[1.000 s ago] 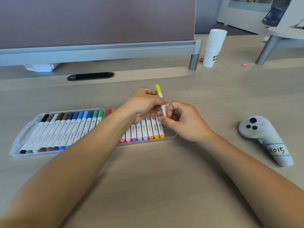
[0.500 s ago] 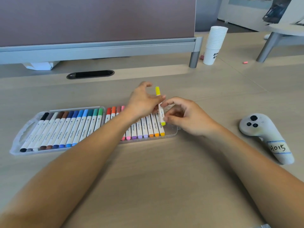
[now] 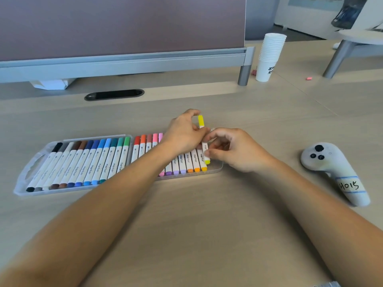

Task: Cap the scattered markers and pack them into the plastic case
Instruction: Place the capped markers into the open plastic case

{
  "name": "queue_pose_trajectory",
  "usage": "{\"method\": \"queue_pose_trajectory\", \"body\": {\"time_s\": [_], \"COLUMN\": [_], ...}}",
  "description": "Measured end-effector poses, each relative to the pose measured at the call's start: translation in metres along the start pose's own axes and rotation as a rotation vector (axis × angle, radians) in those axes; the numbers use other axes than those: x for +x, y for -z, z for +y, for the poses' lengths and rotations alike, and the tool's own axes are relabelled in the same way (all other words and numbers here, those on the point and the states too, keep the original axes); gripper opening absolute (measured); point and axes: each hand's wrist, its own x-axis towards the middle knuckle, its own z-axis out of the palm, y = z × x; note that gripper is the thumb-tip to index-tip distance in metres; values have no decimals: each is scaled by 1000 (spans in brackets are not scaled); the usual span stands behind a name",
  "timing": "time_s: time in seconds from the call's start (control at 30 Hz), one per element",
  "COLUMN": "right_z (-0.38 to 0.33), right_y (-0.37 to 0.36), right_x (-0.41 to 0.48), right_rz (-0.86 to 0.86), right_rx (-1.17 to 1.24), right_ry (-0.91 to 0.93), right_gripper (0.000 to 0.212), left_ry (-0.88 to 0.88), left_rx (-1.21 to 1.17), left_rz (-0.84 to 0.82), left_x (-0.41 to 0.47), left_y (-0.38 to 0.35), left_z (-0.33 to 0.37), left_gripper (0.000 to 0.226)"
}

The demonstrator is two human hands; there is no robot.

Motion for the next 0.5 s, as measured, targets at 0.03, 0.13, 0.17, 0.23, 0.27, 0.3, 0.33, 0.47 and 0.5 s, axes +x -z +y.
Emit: {"method": "queue_pose_trajectory", "body": {"time_s": [0.03,0.13,0.17,0.23,0.27,0.3,0.33,0.47,0.5], "right_z": [0,0,0,1,1,2,2,-2,-3], "right_y": [0,1,1,1,0,0,0,-2,-3], "right_x": [0,0,0,0,1,1,1,-1,-1], "right_rz": [0,6,4,1,1,1,1,7,-7], "right_rx": [3,1,0,-7,-20,-39,-59,-224,-297], "right_ry": [4,17,13,-3,-8,-12,-13,23,38], "right_gripper": [20,24,26,27,27,27,27,33,37], "left_ry": [22,116,130,113,80,43,10,-12,-15], "left_rx": [-47,-318,-356,-271,-168,-65,12,99,109], "left_rz": [-24,-112,-118,-103,-84,-63,-46,-78,-81], "left_x": [0,4,4,5,5,4,4,7,9], "left_y": [0,-1,-1,0,1,2,4,8,8], "left_z": [0,-3,-3,-3,-2,0,0,-4,-6], "left_gripper": [46,38,37,35,35,35,35,39,40]}}
